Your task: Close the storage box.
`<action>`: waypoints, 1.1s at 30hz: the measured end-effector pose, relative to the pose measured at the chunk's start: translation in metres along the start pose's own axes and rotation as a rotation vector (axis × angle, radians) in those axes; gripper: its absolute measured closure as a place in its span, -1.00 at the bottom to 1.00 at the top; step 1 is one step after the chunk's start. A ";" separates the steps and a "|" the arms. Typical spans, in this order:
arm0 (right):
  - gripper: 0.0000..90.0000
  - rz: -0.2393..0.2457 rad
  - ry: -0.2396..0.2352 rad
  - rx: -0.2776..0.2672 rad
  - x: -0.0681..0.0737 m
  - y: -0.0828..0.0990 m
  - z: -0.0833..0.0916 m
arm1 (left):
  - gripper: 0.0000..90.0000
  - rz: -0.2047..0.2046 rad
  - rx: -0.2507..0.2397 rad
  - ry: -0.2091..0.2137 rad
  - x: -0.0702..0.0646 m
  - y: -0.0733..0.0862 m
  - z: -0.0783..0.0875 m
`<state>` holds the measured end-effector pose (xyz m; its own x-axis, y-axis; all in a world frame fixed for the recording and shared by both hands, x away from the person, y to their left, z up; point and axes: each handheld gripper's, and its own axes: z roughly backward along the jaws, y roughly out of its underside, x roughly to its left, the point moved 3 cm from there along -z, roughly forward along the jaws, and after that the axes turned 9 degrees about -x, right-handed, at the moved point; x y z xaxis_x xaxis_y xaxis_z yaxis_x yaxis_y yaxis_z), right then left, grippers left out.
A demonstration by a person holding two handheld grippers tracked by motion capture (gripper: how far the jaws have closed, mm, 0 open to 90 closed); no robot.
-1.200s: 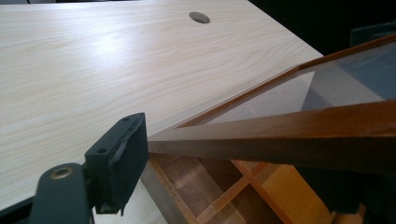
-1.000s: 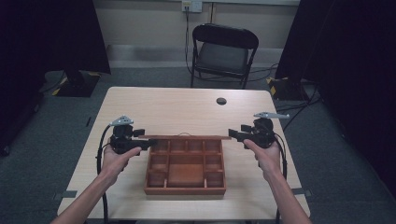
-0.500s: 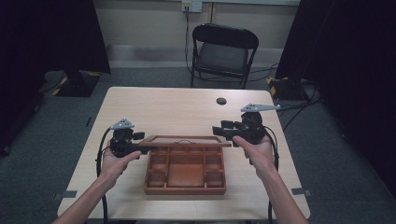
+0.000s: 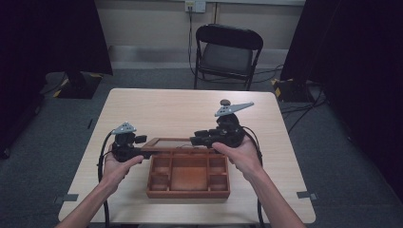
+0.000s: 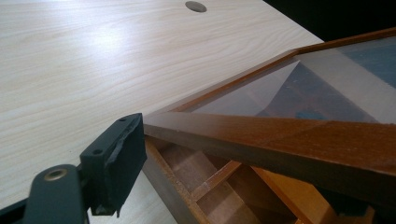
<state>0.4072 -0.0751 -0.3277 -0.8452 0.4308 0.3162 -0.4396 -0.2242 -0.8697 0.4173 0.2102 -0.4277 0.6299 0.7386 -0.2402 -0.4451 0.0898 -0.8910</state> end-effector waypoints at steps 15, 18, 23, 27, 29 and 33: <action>0.71 -0.052 -0.092 0.082 -0.002 0.008 -0.021 | -0.62 -0.016 0.010 -0.018 0.003 0.002 0.000; 0.70 -0.064 -0.098 0.084 -0.003 0.010 -0.023 | -0.60 -0.025 0.015 -0.022 0.004 0.003 0.000; 0.81 -0.091 -0.118 0.088 -0.003 0.011 -0.024 | -0.59 -0.016 0.017 -0.017 0.004 0.004 0.000; 0.82 -0.106 -0.120 0.093 -0.004 0.012 -0.025 | -0.59 0.002 0.014 -0.021 0.006 0.006 -0.003; 0.82 -0.101 -0.112 0.089 -0.003 0.013 -0.025 | -0.58 0.001 0.019 -0.019 0.007 0.006 -0.004; 0.83 -0.089 -0.105 0.094 -0.002 0.016 -0.024 | -0.58 -0.014 0.026 -0.029 0.007 0.008 -0.003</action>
<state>0.4093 -0.0586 -0.3520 -0.8268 0.3598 0.4325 -0.5364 -0.2725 -0.7988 0.4199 0.2137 -0.4374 0.6178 0.7561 -0.2159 -0.4527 0.1175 -0.8839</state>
